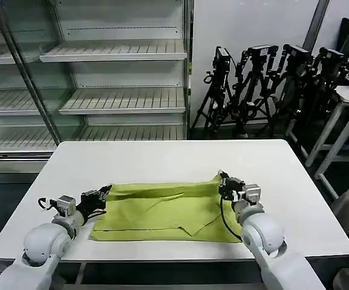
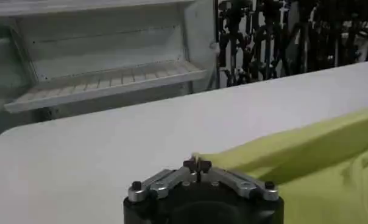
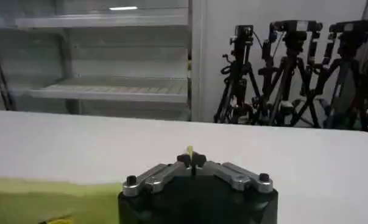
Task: Fold and organize the clothes.
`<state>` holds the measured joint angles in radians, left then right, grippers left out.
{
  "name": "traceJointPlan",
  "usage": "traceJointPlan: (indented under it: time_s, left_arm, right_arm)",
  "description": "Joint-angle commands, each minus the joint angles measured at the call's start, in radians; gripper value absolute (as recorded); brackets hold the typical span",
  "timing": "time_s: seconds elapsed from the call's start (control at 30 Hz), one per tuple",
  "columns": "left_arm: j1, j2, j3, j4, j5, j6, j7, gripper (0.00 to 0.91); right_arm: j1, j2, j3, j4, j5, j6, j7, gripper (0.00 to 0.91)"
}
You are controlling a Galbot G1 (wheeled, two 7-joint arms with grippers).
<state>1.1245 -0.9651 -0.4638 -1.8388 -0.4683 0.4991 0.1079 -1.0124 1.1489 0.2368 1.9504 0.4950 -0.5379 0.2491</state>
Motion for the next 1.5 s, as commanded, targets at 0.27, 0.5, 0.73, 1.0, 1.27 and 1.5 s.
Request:
traceJointPlan:
  time_s: [0.27, 0.5, 0.73, 1.0, 1.27, 1.5]
  left_arm:
    - [0.119, 0.000, -0.016, -0.087, 0.042, -0.017, -0.003, 0.020]
    - [0.130, 0.006, -0.018, -0.095, 0.052, -0.013, -0.004, 0.020]
    - [0.135, 0.010, -0.021, -0.096, 0.056, -0.004, -0.004, 0.020]
    - [0.135, 0.016, -0.024, -0.083, 0.059, -0.002, -0.003, 0.020]
    - [0.143, 0.015, -0.017, -0.086, 0.092, 0.012, -0.007, 0.907]
    - [0.144, 0.016, -0.034, -0.110, 0.079, -0.005, -0.044, 0.907]
  right_arm:
    - [-0.190, -0.010, 0.038, 0.149, -0.032, 0.016, -0.004, 0.000]
    - [-0.213, 0.002, 0.051, 0.158, -0.048, 0.023, -0.004, 0.000]
    - [-0.218, 0.003, 0.064, 0.160, -0.054, 0.030, -0.003, 0.000]
    - [-0.219, 0.000, 0.063, 0.174, -0.056, 0.021, 0.000, 0.000]
    - [-0.227, 0.001, 0.061, 0.155, -0.092, 0.014, -0.007, 0.453]
    - [-0.272, -0.002, 0.082, 0.178, -0.128, 0.013, -0.029, 0.907]
